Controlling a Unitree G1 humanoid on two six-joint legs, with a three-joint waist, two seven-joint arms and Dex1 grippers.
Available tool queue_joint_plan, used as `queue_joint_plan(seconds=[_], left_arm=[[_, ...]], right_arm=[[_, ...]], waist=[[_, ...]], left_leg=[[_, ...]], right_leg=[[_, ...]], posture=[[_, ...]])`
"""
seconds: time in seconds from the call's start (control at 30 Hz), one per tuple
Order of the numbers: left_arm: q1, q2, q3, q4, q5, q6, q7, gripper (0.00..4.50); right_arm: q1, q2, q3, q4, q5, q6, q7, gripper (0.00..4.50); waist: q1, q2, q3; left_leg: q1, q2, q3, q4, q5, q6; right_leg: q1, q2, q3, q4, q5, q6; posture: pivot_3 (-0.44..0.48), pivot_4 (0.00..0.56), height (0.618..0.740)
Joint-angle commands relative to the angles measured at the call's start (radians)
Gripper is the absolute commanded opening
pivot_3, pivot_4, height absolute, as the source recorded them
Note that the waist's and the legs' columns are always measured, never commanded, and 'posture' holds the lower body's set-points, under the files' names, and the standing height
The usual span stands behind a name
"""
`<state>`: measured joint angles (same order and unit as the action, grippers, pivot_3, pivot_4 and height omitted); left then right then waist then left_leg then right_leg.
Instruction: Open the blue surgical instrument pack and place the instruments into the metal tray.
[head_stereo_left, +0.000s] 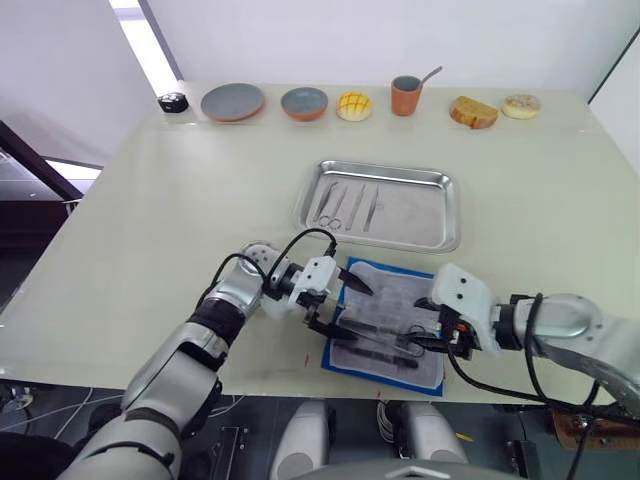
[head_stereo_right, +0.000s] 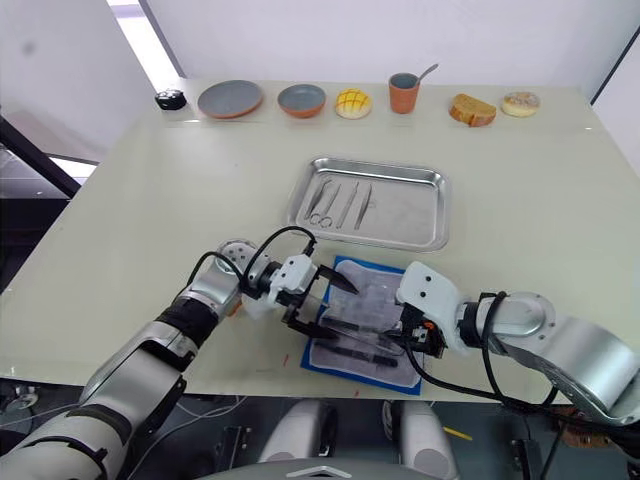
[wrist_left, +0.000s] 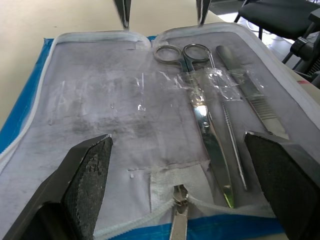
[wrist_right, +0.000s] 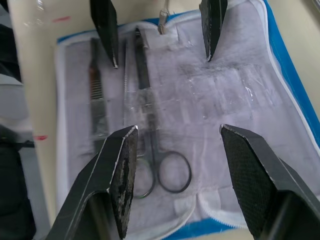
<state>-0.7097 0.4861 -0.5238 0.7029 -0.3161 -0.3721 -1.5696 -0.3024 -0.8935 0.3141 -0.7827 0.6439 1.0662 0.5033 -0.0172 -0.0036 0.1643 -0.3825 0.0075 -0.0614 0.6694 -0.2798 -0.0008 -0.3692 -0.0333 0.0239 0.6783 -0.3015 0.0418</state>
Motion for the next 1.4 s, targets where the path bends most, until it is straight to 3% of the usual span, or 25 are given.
queue_joint_plan(seconds=[0.03,0.33,0.37,0.43,1.1,1.17,1.27,1.4], left_arm=[[0.016,0.005,-0.027,0.055,0.051,0.023,-0.045,4.5],[0.029,0.02,-0.026,0.047,0.051,0.014,-0.045,4.5],[0.03,0.023,-0.027,0.045,0.05,0.014,-0.045,4.5],[0.032,0.029,-0.029,0.042,0.048,0.014,-0.045,4.5],[0.028,0.049,-0.041,0.113,0.052,-0.047,-0.045,4.5],[0.028,0.05,-0.039,0.116,0.053,-0.049,-0.045,4.5],[0.03,0.05,-0.037,0.109,0.052,-0.044,-0.045,4.5],[0.024,0.043,-0.038,0.11,0.054,-0.038,-0.045,4.5]], right_arm=[[-0.024,0.015,0.026,-0.006,-0.035,0.004,0.011,2.73],[-0.021,0.054,0.095,0.006,-0.114,0.022,0.016,2.73],[-0.013,0.056,0.103,0.005,-0.127,0.022,0.012,2.29],[0.001,0.069,0.107,0.0,-0.143,0.023,-0.004,2.02],[-0.013,0.102,0.298,-0.035,-0.299,0.172,-0.075,2.02],[-0.026,0.117,0.321,-0.029,-0.303,0.203,-0.082,1.57],[-0.025,0.135,0.317,-0.021,-0.293,0.231,-0.074,0.4],[-0.046,0.118,0.315,-0.028,-0.303,0.221,-0.059,0.05]], waist=[[0.001,0.0,0.0],[0.0,0.0,0.0],[0.0,0.0,0.0],[0.0,0.0,0.0],[-0.007,-0.002,-0.009],[-0.014,-0.003,-0.013],[-0.019,-0.004,-0.017],[-0.022,-0.004,-0.019]], left_leg=[[0.0,0.0,0.0,0.0,0.0,0.0],[0.001,0.0,0.0,0.0,0.0,0.0],[0.001,0.0,0.0,0.0,0.0,0.0],[0.001,0.0,0.0,0.0,0.0,0.0],[0.003,0.001,-0.001,0.0,0.0,0.0],[0.003,0.001,-0.001,0.0,0.0,0.0],[0.003,0.001,-0.002,-0.001,0.0,0.0],[0.003,0.002,-0.002,-0.001,0.0,0.0]], right_leg=[[0.0,0.0,0.0,0.0,0.0,0.0],[0.0,0.0,0.0,0.001,0.0,0.0],[0.0,0.0,0.0,0.001,0.0,0.0],[0.0,0.0,0.0,0.001,0.0,0.0],[0.001,0.002,0.0,0.001,0.0,0.0],[0.001,0.002,0.0,0.001,0.0,0.0],[0.001,0.002,-0.001,0.001,0.0,0.0],[0.001,0.002,-0.001,0.001,0.0,0.0]], posture=[[0.0,0.15,0.74],[0.0,0.15,0.74],[0.0,0.15,0.74],[0.0,0.15,0.74],[0.0,0.15,0.74],[0.0,0.15,0.74],[0.0,0.15,0.74],[0.0,0.15,0.74]])
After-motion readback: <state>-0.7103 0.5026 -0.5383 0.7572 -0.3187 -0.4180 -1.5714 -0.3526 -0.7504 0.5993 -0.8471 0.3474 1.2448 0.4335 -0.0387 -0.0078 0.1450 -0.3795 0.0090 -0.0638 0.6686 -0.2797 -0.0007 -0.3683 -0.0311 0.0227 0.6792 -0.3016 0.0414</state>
